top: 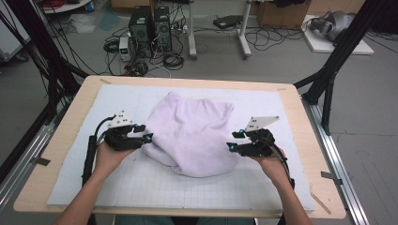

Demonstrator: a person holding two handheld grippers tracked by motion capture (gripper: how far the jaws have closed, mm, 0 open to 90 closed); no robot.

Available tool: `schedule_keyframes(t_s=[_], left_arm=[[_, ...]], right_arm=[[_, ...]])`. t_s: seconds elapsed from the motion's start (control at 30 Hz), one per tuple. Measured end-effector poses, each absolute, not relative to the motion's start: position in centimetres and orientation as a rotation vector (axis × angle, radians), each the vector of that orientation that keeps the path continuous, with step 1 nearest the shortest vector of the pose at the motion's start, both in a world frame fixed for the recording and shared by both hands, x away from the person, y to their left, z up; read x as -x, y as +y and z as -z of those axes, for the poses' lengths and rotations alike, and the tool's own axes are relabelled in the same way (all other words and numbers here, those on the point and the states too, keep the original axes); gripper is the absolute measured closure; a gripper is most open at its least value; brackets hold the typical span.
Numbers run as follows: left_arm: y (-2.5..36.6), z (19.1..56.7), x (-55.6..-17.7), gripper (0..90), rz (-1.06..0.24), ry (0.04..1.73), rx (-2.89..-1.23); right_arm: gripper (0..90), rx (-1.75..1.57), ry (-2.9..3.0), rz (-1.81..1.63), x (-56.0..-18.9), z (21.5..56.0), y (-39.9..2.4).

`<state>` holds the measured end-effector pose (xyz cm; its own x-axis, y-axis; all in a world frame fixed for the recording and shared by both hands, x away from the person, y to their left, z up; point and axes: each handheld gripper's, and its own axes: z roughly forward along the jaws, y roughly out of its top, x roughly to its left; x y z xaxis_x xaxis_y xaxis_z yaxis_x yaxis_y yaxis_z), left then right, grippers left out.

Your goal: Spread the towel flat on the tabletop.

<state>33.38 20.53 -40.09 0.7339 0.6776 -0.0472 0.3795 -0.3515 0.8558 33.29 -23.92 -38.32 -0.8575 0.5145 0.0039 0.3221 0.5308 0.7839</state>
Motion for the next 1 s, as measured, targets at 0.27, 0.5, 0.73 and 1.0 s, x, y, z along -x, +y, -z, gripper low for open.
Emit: schedule_keyframes(t_s=[0.27, 0.5, 0.73, 1.0], left_arm=[[20.5, 41.8, -30.5, 44.3, -0.352, 0.756, -2.03], [18.9, 43.0, -30.5, 47.1, -0.323, 0.703, -2.106], [17.8, 44.0, -31.0, 54.4, -0.315, 0.696, -2.164], [17.4, 44.2, -31.1, 74.7, -0.312, 0.686, -2.155]], right_arm=[[47.7, -0.674, 2.574, -1.238, -30.3, 40.7, -23.9], [46.6, -0.634, 2.603, -1.243, -29.1, 42.2, -23.2], [47.0, -0.615, 2.653, -1.214, -29.2, 43.3, -22.2], [60.3, -0.627, 2.695, -1.191, -30.0, 44.4, -21.1]])
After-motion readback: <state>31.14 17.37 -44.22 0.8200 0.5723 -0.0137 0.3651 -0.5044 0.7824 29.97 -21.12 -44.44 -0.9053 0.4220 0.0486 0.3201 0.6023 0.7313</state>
